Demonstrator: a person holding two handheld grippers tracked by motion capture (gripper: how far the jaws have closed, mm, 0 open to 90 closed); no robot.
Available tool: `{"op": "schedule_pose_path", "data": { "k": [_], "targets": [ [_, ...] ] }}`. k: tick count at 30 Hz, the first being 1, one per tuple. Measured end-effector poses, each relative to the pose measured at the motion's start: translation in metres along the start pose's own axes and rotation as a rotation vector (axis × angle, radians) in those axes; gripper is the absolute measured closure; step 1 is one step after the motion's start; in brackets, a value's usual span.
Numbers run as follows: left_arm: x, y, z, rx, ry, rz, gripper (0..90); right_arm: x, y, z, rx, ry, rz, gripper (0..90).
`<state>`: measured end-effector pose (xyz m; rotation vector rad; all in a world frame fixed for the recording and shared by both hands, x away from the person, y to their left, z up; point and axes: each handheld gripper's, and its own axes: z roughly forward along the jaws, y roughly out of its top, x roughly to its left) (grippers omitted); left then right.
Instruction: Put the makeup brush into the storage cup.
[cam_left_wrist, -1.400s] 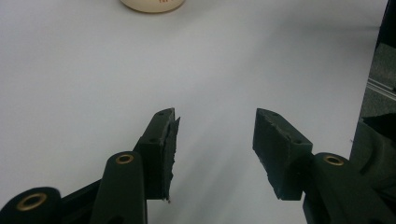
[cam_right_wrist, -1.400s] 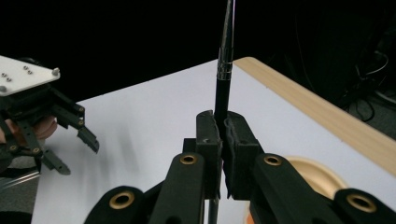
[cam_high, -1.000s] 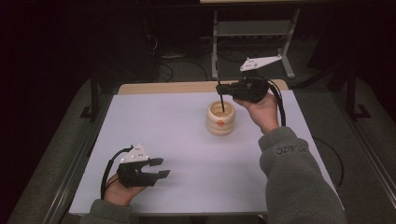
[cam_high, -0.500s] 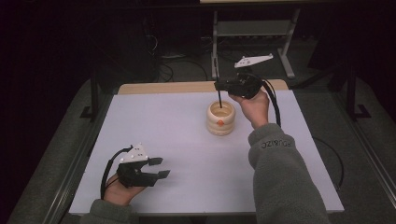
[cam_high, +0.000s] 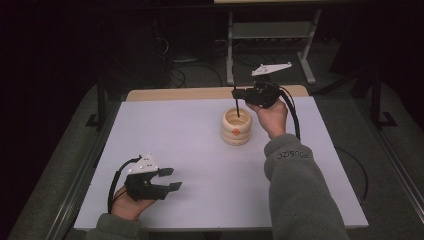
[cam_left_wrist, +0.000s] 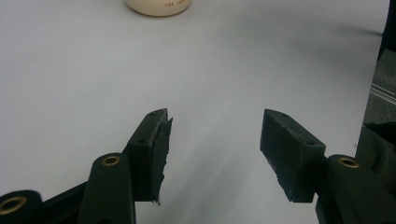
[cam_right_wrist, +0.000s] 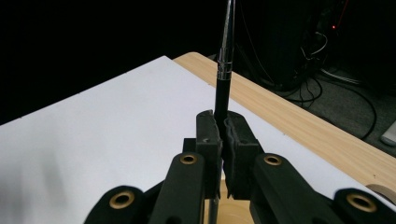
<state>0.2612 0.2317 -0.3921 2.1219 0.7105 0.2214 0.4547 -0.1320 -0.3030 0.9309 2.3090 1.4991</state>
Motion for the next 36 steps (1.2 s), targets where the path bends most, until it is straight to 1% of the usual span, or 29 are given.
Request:
{"op": "schedule_pose_path", "data": {
  "k": [4, 6, 7, 11, 13, 17, 18, 19, 24, 26, 29, 30, 32, 33, 36],
  "targets": [
    [0.001, 0.0, 0.0, -0.004, 0.0, 0.002, 41.8, -0.002, -0.004, 0.004, 0.007, -0.008, 0.005, 84.6],
    [0.001, 0.0, 0.0, -0.006, 0.0, 0.003, 41.8, -0.003, -0.007, 0.006, -0.003, -0.009, 0.011, 84.6],
    [0.001, 0.0, 0.0, -0.006, 0.0, 0.003, 41.8, -0.003, -0.007, 0.006, 0.003, -0.011, 0.014, 84.5],
    [0.001, 0.0, 0.0, -0.011, -0.006, -0.008, 41.7, -0.004, -0.011, 0.01, 0.002, -0.013, 0.017, 84.5],
    [0.001, -0.001, 0.0, -0.009, -0.006, -0.011, 41.6, -0.005, -0.013, 0.012, 0.006, -0.013, 0.029, 84.4],
    [0.001, -0.001, 0.0, -0.008, -0.004, -0.008, 41.3, -0.006, -0.016, 0.014, 0.009, -0.015, 0.036, 84.4],
    [0.001, -0.001, 0.0, -0.008, -0.004, -0.008, 41.3, -0.007, -0.018, 0.015, 0.013, -0.017, 0.044, 84.3],
    [0.001, -0.001, 0.0, -0.009, -0.004, -0.01, 41.3, -0.008, -0.019, 0.015, 0.013, -0.018, 0.041, 84.3],
    [0.002, -0.001, -0.001, -0.004, -0.001, -0.006, 41.2, -0.009, -0.023, 0.015, -0.003, -0.012, 0.054, 84.3],
    [0.002, -0.001, -0.001, -0.005, 0.0, -0.011, 41.1, -0.009, -0.024, 0.015, -0.003, -0.011, 0.053, 84.3],
    [0.002, -0.001, -0.001, -0.007, 0.0, -0.012, 40.9, -0.007, -0.026, 0.017, 0.004, -0.006, 0.07, 84.3],
    [0.002, -0.001, -0.001, -0.008, 0.0, -0.013, 40.9, -0.008, -0.028, 0.018, 0.001, -0.009, 0.059, 84.3],
    [0.002, -0.001, -0.002, -0.011, 0.001, -0.012, 40.9, -0.008, -0.029, 0.019, 0.006, -0.006, 0.068, 84.3],
    [0.002, -0.001, -0.002, -0.012, 0.001, -0.014, 40.9, -0.009, -0.03, 0.02, 0.003, -0.006, 0.053, 84.2],
    [0.002, -0.001, -0.002, -0.013, 0.002, -0.015, 40.8, -0.009, -0.034, 0.021, 0.007, -0.005, 0.058, 84.2]
  ]
}}
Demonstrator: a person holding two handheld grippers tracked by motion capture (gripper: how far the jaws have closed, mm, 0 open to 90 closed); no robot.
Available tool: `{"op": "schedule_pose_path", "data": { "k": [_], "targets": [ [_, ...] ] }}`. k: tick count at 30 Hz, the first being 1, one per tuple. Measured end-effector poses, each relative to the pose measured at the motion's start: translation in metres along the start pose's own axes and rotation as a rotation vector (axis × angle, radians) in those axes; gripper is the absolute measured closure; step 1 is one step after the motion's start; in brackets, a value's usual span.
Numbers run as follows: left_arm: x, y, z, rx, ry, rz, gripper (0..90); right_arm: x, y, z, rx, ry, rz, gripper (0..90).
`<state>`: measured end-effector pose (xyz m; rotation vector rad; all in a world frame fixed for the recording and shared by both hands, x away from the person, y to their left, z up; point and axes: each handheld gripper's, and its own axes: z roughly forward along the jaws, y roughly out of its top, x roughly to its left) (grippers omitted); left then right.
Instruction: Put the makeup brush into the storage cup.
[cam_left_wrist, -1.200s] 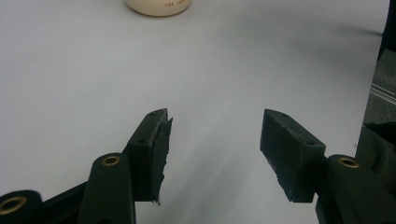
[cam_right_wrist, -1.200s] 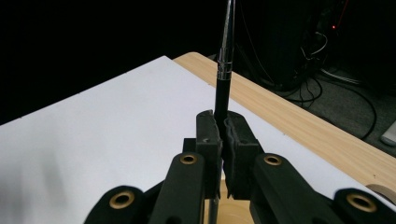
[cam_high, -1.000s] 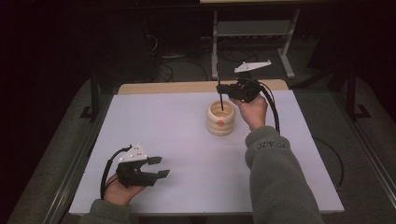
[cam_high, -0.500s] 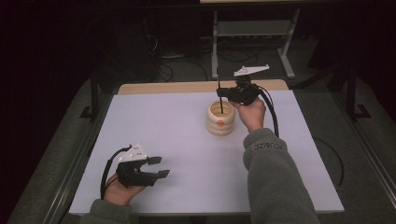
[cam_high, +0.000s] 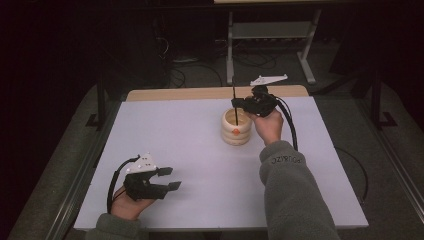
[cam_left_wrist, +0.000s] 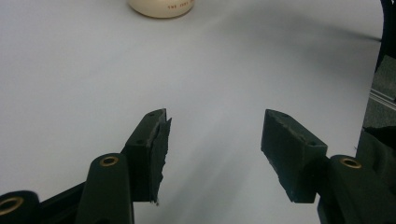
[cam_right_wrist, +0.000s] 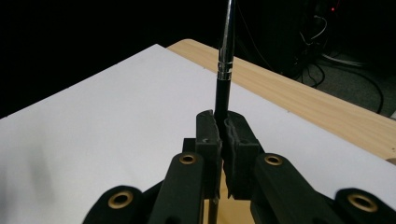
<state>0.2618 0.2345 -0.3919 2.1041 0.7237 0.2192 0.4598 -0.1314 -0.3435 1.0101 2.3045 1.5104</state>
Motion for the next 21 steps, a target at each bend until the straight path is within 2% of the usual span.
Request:
{"op": "schedule_pose_path", "data": {
  "k": [15, 19, 21],
  "targets": [
    [0.001, -0.001, -0.001, -0.002, 0.0, -0.005, 40.8, -0.001, -0.016, 0.004, 0.04, -0.006, 0.036, 84.1],
    [0.001, -0.001, -0.001, -0.001, -0.001, -0.007, 40.9, -0.002, -0.019, 0.007, 0.044, -0.009, 0.022, 84.1],
    [0.001, -0.001, -0.001, -0.002, -0.001, -0.011, 40.8, -0.001, -0.02, 0.008, 0.049, -0.008, 0.029, 84.1]
  ]
}}
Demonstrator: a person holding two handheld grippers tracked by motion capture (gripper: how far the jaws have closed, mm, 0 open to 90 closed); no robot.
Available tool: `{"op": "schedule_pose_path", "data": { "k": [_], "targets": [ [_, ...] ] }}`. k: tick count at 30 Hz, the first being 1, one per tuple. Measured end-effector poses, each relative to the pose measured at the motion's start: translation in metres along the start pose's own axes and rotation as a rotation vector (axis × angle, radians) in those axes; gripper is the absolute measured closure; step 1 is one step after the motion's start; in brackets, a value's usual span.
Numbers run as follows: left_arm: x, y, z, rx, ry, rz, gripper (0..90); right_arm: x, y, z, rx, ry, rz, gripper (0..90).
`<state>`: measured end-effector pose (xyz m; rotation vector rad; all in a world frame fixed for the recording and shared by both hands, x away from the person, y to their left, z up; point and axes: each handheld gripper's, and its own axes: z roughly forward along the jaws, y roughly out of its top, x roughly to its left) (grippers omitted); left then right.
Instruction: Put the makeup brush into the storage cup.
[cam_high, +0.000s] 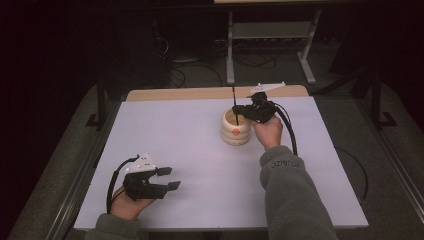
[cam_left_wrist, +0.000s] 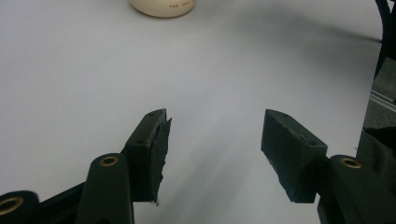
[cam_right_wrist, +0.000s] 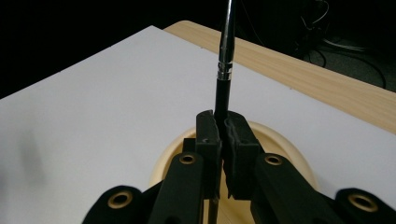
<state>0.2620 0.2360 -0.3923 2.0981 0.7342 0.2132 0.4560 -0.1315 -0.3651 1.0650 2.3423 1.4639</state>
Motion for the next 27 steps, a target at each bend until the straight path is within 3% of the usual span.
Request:
{"op": "schedule_pose_path", "data": {
  "k": [15, 16, 18, 27],
  "targets": [
    [0.002, 0.0, -0.001, -0.003, 0.005, -0.002, 40.2, 0.0, -0.007, 0.001, 0.001, -0.011, 0.002, 83.7],
    [0.002, 0.0, -0.001, -0.003, 0.003, -0.001, 40.2, 0.0, -0.007, 0.0, 0.002, -0.012, -0.003, 82.6],
    [0.002, 0.0, 0.0, -0.001, 0.003, -0.001, 40.2, 0.001, -0.006, -0.001, -0.008, -0.044, 0.001, 68.6],
    [0.003, 0.0, -0.002, -0.003, 0.012, -0.008, 39.0, 0.003, -0.004, -0.015, -0.015, -0.051, -0.008, 59.7]
  ]
}}
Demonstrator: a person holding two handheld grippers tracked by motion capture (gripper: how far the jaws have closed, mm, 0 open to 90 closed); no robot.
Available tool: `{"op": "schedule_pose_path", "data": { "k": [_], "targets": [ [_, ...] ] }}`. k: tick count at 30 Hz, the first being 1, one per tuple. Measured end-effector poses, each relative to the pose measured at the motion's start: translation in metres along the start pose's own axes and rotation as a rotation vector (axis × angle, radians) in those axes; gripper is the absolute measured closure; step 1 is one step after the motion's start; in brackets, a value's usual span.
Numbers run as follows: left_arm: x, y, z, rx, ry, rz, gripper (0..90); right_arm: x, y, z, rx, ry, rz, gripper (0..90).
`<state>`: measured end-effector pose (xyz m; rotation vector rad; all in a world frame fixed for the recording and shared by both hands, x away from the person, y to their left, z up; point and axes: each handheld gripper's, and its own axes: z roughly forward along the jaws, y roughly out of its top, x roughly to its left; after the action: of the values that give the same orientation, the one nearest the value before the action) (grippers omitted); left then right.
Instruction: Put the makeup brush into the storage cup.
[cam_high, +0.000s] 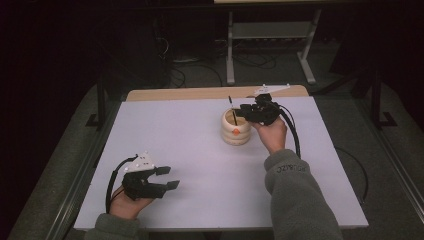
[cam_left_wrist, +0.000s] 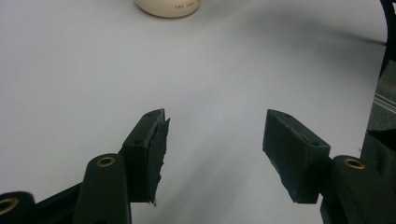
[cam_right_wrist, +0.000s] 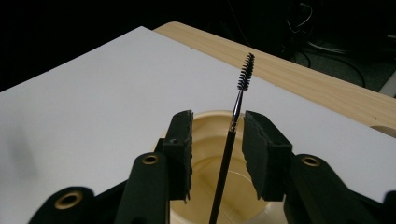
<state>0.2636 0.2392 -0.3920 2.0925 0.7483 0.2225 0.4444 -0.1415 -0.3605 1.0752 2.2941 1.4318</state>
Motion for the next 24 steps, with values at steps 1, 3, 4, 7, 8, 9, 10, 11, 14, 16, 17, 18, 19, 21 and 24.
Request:
{"op": "schedule_pose_path", "data": {
  "k": [1, 3, 4, 7, 8, 9, 10, 11, 14, 16, 17, 18, 19, 21, 24],
  "targets": [
    [0.0, 0.0, 0.0, 0.0, 0.002, -0.004, 38.6, 0.0, 0.0, -0.001, 0.001, 0.002, -0.003, 58.7],
    [0.001, 0.0, 0.0, 0.0, 0.004, -0.004, 38.2, 0.0, 0.0, -0.005, 0.001, 0.006, -0.008, 57.5],
    [0.001, 0.0, 0.0, 0.0, 0.004, -0.004, 37.9, 0.0, 0.0, -0.005, 0.001, 0.006, -0.008, 57.5],
    [0.001, 0.0, -0.001, -0.001, 0.01, -0.009, 37.4, 0.001, -0.002, -0.011, -0.004, 0.005, -0.026, 54.2],
    [0.001, 0.0, -0.001, -0.001, 0.01, -0.009, 37.2, 0.001, -0.002, -0.011, -0.004, 0.005, -0.026, 54.2],
    [0.001, 0.0, -0.001, -0.005, 0.014, -0.008, 37.2, 0.001, -0.002, -0.012, -0.004, 0.006, -0.029, 53.1],
    [0.002, 0.0, -0.001, -0.007, 0.018, -0.009, 36.9, 0.0, -0.003, -0.015, -0.005, 0.006, -0.029, 51.1],
    [0.002, 0.0, -0.001, -0.007, 0.019, -0.009, 36.8, 0.0, -0.004, -0.016, -0.004, 0.007, -0.028, 50.2],
    [0.003, -0.001, -0.002, -0.007, 0.021, -0.011, 36.4, 0.0, -0.004, -0.019, -0.013, 0.011, -0.021, 46.5],
    [0.003, 0.0, -0.003, -0.007, 0.027, -0.012, 35.9, 0.001, -0.004, -0.021, -0.01, 0.012, -0.024, 43.7],
    [0.003, -0.001, -0.003, -0.01, 0.03, -0.014, 35.6, 0.001, -0.005, -0.021, -0.009, 0.013, -0.022, 42.2],
    [0.004, -0.001, -0.003, -0.013, 0.029, -0.017, 35.3, 0.001, -0.005, -0.022, -0.012, 0.015, -0.022, 40.8],
    [0.004, -0.001, -0.003, -0.013, 0.03, -0.021, 35.0, 0.001, -0.006, -0.023, -0.014, 0.015, -0.024, 39.8],
    [0.004, -0.001, -0.004, -0.01, 0.032, -0.019, 34.6, 0.002, -0.006, -0.025, -0.004, 0.012, -0.023, 38.8],
    [0.004, -0.001, -0.004, -0.01, 0.036, -0.021, 33.8, 0.002, -0.008, -0.027, -0.009, 0.013, -0.028, 37.3]
  ]
}}
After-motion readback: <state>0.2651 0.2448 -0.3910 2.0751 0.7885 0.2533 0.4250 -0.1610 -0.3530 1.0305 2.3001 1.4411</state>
